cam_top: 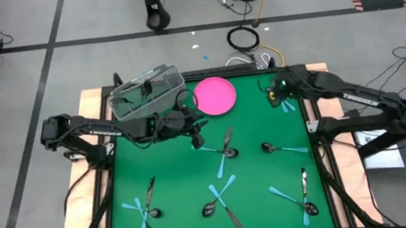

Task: Sort silverware
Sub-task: Adjust the blue spoon on the table

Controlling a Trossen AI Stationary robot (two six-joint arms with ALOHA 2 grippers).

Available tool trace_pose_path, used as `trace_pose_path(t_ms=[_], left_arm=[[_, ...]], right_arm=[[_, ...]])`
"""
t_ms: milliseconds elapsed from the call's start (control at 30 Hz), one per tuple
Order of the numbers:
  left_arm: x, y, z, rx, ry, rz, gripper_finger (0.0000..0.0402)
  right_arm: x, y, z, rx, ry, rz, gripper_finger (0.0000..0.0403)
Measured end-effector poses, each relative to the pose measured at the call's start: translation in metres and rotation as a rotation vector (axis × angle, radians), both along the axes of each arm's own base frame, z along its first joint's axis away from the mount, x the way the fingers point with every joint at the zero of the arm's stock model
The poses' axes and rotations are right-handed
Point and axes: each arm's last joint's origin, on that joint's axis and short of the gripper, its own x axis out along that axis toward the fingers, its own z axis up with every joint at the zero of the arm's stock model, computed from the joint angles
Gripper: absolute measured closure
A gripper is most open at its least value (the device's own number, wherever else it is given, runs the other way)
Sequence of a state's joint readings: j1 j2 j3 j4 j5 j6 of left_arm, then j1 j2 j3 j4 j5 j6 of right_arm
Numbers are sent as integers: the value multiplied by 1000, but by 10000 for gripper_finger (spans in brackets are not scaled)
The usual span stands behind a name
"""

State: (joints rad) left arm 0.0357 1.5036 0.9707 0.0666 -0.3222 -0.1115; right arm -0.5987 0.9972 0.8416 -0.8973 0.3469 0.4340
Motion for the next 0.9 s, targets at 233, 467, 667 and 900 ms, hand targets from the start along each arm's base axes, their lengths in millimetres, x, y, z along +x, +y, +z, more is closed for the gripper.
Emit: trace_pose_path(t_ms=[233, 467, 667, 900], left_arm=[[0, -1, -2, 19, 32, -47, 297], [-1, -4, -3, 25, 47, -62, 297], [-1, -5, -3, 19, 45, -59, 297], [-4, -6, -10, 1, 81, -56, 297]], right_arm=[[5, -45, -37, 142, 135, -130, 243], [13, -69, -74, 235, 274, -116, 243], [8, -89, -89, 254, 296, -130, 243], [5, -97, -95, 270, 281, -124, 243]])
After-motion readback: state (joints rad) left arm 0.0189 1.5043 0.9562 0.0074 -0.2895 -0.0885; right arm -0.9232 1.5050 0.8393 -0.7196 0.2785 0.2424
